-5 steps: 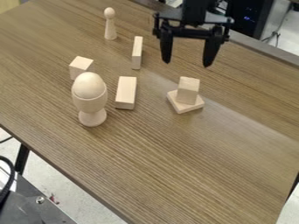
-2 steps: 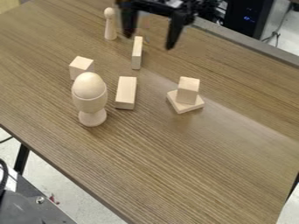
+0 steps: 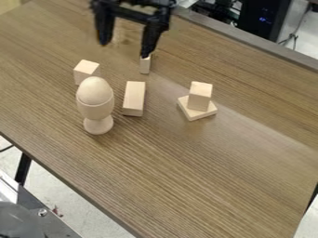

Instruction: Remove the ball from the cup and put it on the left side of the cube

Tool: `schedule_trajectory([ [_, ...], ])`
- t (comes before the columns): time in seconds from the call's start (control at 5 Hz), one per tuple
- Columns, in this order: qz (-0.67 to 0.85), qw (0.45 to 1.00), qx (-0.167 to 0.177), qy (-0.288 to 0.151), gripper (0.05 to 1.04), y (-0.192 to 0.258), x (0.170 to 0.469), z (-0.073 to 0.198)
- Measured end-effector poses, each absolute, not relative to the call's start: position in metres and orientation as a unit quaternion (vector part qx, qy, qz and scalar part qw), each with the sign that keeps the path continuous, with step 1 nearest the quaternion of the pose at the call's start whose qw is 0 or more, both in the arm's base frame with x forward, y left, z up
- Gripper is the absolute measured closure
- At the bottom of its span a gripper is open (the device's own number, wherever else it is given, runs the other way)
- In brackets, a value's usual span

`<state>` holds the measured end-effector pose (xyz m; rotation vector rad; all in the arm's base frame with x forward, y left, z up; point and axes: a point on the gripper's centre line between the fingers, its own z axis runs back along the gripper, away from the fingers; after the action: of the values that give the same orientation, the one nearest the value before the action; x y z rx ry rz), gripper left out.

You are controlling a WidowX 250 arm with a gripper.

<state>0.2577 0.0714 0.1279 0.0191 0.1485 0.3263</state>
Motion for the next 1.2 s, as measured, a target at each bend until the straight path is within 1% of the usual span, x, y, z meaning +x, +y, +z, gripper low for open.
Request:
schedule_trajectory([
  [0.2,0.194,0.978,-0.023,0.067,0.085,0.070,0.236,0.133],
  [0.4,0.207,0.975,-0.030,0.076,0.085,0.069,0.224,0.125],
  [0.6,0.214,0.973,-0.029,0.086,0.085,0.068,0.217,0.118],
  [0.8,0.218,0.972,-0.023,0.088,0.085,0.069,0.214,0.112],
  [1.0,0.213,0.974,0.001,0.082,0.085,0.071,0.214,0.106],
  [1.2,0.206,0.975,0.018,0.077,0.085,0.071,0.215,0.103],
])
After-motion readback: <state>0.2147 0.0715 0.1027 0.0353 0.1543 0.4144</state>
